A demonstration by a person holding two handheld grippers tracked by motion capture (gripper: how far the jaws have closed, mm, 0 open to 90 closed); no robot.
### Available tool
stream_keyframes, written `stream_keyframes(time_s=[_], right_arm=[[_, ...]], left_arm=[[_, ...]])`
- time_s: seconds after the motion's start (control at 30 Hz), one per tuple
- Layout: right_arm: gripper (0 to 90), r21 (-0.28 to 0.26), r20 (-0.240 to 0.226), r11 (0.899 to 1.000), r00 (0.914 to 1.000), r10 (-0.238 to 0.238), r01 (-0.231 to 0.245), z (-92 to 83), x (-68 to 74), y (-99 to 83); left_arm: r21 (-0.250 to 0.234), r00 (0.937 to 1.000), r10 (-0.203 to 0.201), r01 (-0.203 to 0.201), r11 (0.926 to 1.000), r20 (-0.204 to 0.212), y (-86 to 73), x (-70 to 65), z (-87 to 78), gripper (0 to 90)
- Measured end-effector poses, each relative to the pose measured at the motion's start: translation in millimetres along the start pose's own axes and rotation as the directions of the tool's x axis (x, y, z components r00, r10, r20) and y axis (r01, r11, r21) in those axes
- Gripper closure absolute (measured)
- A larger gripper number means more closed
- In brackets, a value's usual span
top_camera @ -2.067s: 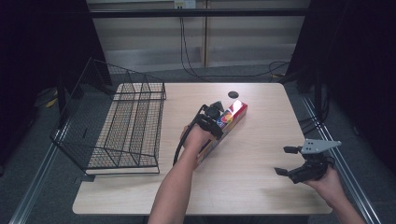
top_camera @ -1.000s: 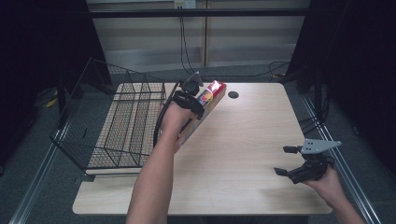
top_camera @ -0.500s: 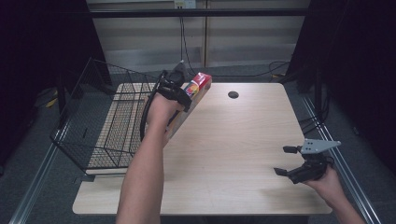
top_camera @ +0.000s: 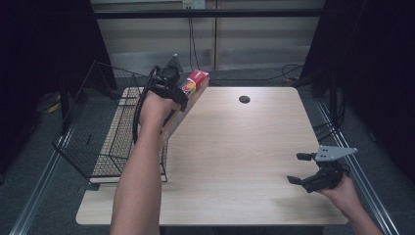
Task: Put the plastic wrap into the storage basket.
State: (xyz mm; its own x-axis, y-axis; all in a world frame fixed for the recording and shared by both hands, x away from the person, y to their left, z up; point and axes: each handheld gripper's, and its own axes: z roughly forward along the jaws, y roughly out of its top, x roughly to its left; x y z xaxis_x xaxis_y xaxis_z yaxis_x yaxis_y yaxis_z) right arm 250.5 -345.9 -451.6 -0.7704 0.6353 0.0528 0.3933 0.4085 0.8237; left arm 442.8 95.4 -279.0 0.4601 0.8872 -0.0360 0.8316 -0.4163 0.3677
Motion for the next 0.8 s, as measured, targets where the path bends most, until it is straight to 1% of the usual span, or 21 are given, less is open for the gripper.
stream_keyframes(time_s=[0.03,0.07,0.13,0.17,0.2,0.23,0.3,0.33,0.47,0.5,0.53,0.57,0.63,0.67,0.7,0.73,0.77,0.8], right_arm=[[6.2,0.003,0.000,1.000,1.0000,-0.003,0.003,0.0,-0.2,0.0],[6.2,0.004,0.001,1.000,1.0000,-0.004,0.004,0.2,-0.2,-0.1],[6.2,0.005,0.000,1.000,1.0000,-0.005,0.005,0.3,-0.1,-0.1],[6.2,0.003,-0.003,1.000,1.0000,-0.006,0.006,0.4,0.0,0.0],[6.3,-0.001,-0.004,1.000,1.0000,-0.005,0.005,0.3,0.3,0.3],[6.3,-0.001,-0.004,1.000,1.0000,-0.005,0.005,0.3,0.3,0.3],[6.2,-0.001,0.000,1.000,1.0000,-0.006,0.006,0.0,0.1,0.4],[6.2,-0.001,-0.001,1.000,1.0000,-0.004,0.004,0.0,0.3,0.4],[6.3,-0.006,0.001,1.000,1.0000,-0.005,0.005,-0.2,0.4,0.4],[6.3,-0.006,0.001,1.000,1.0000,-0.005,0.005,-0.2,0.4,0.4],[6.2,-0.004,-0.002,1.000,1.0000,-0.003,0.003,-0.2,0.6,0.4],[6.2,-0.005,-0.002,1.000,1.0000,-0.003,0.003,-0.2,0.5,0.4],[6.2,-0.001,-0.002,1.000,1.0000,-0.003,0.003,0.0,0.6,0.5],[6.2,-0.002,-0.008,1.000,1.0000,-0.003,0.003,0.1,0.6,0.5],[6.2,-0.003,-0.005,1.000,1.0000,-0.005,0.005,0.2,0.7,0.6],[6.2,-0.002,0.000,1.000,1.0000,-0.005,0.005,0.0,0.9,0.8],[6.2,-0.005,-0.004,1.000,1.0000,-0.004,0.004,-0.1,0.6,0.8],[6.2,-0.005,-0.001,1.000,1.0000,-0.003,0.003,0.0,1.0,0.9]], left_arm=[[-0.003,0.9999,-0.011,0.011,0.9999,-0.006,-0.2,0.2,-1.8,45.0],[-0.006,0.9999,-0.009,0.009,0.9999,-0.011,-0.4,1.8,-4.0,45.0],[-0.005,0.9997,-0.024,0.024,0.9997,-0.010,-1.3,4.3,-7.3,45.0],[0.002,0.9997,-0.022,0.022,0.9998,-0.009,-1.5,5.5,-8.9,45.0],[-0.007,0.9996,-0.026,0.026,0.9996,-0.011,-1.9,6.0,-9.6,45.1],[-0.006,0.9995,-0.021,0.021,0.9998,-0.022,-2.2,6.6,-11.3,45.1],[0.003,0.9996,-0.019,0.020,0.9998,-0.020,-2.1,9.2,-15.3,45.1],[-0.007,0.9991,-0.037,0.037,0.9993,-0.022,-3.1,10.7,-17.9,45.1],[-0.013,0.9988,-0.035,0.034,0.9993,-0.036,-4.1,13.8,-22.5,45.1],[-0.026,0.9981,-0.050,0.049,0.9985,-0.036,-4.5,14.0,-23.4,45.1],[-0.022,0.9984,-0.043,0.043,0.9988,-0.037,-5.0,15.6,-25.5,45.1],[-0.025,0.9982,-0.051,0.050,0.9984,-0.032,-5.7,17.2,-27.3,45.1],[-0.025,0.9980,-0.047,0.046,0.9986,-0.043,-6.3,18.9,-30.2,45.1],[-0.030,0.9976,-0.054,0.052,0.9982,-0.044,-6.5,19.5,-31.4,45.1],[-0.027,0.9975,-0.055,0.054,0.9982,-0.044,-6.8,20.6,-33.1,45.2],[-0.036,0.9973,-0.058,0.057,0.9978,-0.044,-7.2,21.4,-33.8,45.1],[-0.033,0.9975,-0.054,0.053,0.9980,-0.046,-7.5,22.8,-35.7,45.1],[-0.039,0.9968,-0.059,0.057,0.9976,-0.054,-8.1,24.7,-39.2,45.2]])
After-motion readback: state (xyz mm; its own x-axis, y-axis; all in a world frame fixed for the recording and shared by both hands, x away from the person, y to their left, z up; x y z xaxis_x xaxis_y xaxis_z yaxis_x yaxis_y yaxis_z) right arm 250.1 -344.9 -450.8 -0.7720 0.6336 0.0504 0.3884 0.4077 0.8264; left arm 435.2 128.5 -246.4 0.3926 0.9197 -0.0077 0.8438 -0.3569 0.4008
